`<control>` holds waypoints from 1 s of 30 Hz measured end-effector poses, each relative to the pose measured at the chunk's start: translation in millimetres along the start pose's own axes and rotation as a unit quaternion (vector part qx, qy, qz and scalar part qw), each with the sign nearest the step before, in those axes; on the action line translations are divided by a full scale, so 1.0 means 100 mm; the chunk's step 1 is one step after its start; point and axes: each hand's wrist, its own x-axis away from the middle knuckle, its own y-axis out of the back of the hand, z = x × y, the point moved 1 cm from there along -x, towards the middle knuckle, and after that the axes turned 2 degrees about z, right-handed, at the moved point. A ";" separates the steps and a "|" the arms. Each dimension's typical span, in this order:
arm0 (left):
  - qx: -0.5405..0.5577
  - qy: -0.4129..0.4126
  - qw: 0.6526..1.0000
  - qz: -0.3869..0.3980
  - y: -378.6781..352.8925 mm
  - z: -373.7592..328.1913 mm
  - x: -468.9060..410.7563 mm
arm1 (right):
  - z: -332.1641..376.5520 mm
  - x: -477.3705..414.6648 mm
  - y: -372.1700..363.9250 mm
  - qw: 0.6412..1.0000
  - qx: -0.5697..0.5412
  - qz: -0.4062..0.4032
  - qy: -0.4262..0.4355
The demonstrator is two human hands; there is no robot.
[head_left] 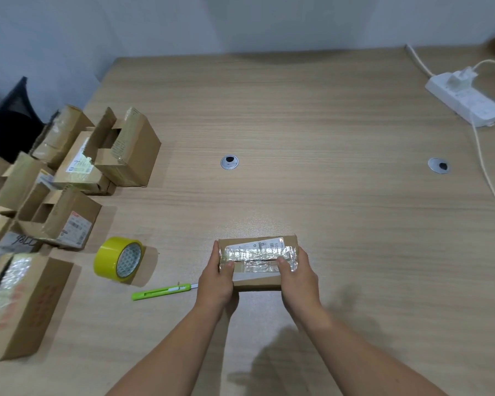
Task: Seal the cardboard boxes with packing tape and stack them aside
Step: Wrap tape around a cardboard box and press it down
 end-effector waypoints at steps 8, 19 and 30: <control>0.129 0.059 0.989 0.047 0.11 0.07 -0.10 | 0.02 0.01 0.09 1.000 -0.012 0.016 -0.010; 0.230 0.058 0.971 0.023 0.17 -0.28 -0.07 | 0.54 -0.23 0.37 0.960 -0.238 0.095 -0.111; 0.138 -0.069 0.986 -0.065 0.02 -0.87 0.31 | 0.95 0.11 0.14 0.994 -0.081 0.042 0.062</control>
